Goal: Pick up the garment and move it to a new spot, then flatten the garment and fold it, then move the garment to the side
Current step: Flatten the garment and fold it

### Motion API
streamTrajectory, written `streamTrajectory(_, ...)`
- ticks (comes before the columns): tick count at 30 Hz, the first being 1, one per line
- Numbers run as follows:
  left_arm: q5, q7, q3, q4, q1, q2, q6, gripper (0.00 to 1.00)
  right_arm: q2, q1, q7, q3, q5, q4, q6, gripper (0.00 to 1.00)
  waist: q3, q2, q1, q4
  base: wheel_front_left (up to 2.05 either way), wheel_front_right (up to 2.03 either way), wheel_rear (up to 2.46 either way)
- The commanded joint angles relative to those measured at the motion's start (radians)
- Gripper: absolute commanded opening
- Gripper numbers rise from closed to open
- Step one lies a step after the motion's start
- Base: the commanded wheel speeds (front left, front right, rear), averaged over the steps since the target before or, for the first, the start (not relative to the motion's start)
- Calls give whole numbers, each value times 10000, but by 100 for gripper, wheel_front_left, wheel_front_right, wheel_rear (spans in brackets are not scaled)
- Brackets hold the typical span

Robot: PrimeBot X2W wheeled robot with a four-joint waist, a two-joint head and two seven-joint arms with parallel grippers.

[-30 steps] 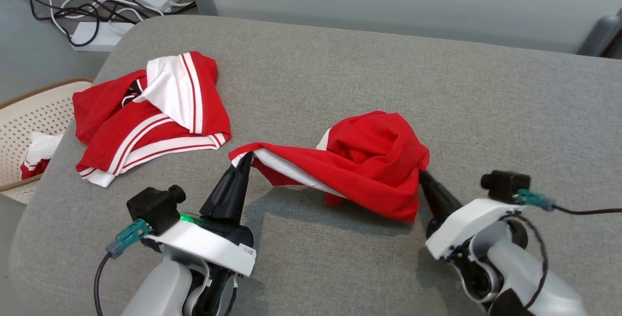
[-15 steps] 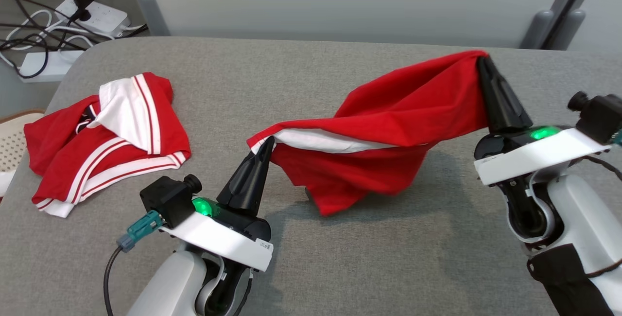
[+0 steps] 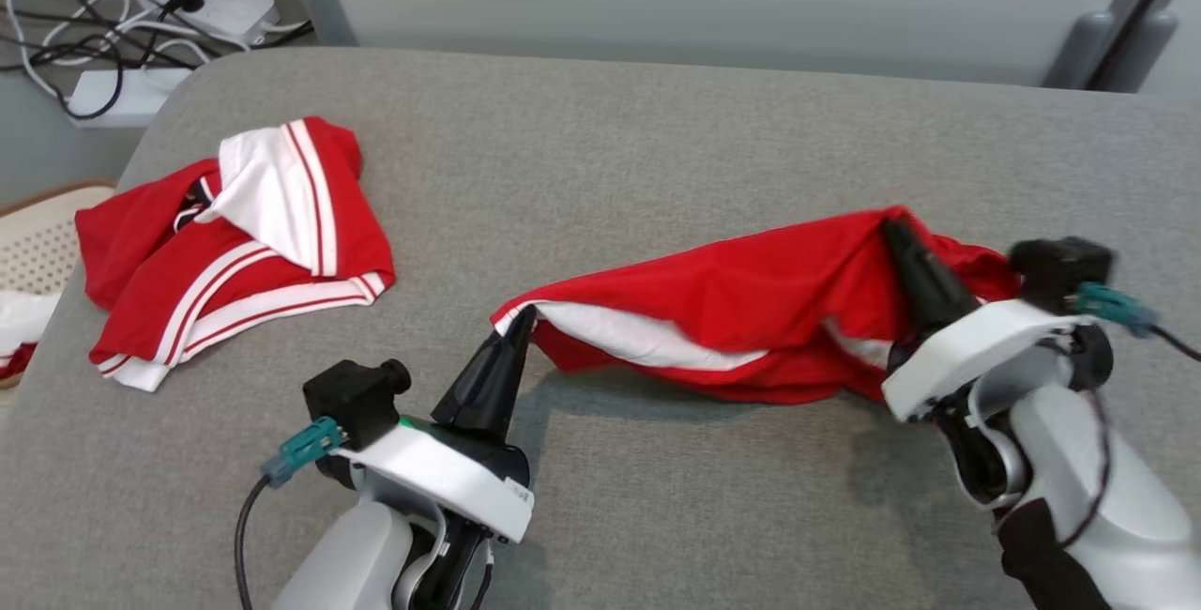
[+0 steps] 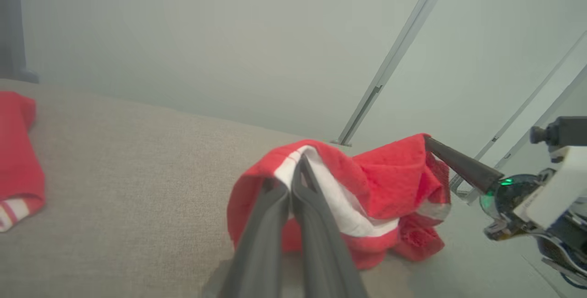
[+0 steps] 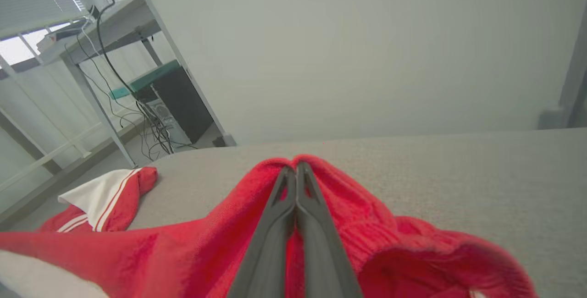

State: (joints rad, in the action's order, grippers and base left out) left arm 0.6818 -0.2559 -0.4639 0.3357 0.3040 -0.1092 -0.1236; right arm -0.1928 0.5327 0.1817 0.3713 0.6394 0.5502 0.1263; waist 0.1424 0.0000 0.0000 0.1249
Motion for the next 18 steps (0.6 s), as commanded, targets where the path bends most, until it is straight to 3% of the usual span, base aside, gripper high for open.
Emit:
streamTrajectory(1,125,-59,189,-8,681,-51,-71,0,124,600,-276,442,-426,692,44,0,234,0,0,255,0,0,0)
streamTrajectory(2,157,-59,128,110,778,-23,-71,0,207,819,-290,492,-554,1262,44,18,301,0,0,326,0,0,0)
streamTrajectory(3,177,-59,71,242,867,4,-71,0,295,1041,-212,511,-620,1720,44,78,366,0,0,398,0,0,0)
streamTrajectory(4,173,-59,45,349,950,30,-71,0,372,1247,-43,522,-634,2046,44,100,415,0,0,461,0,0,0)
streamTrajectory(10,79,-59,466,648,984,143,-71,0,357,1792,655,865,-217,2438,44,100,505,0,0,316,0,0,0)
streamTrajectory(18,-295,-59,1075,712,709,276,-71,0,-705,667,795,939,819,1005,44,100,339,0,0,-306,0,0,0)
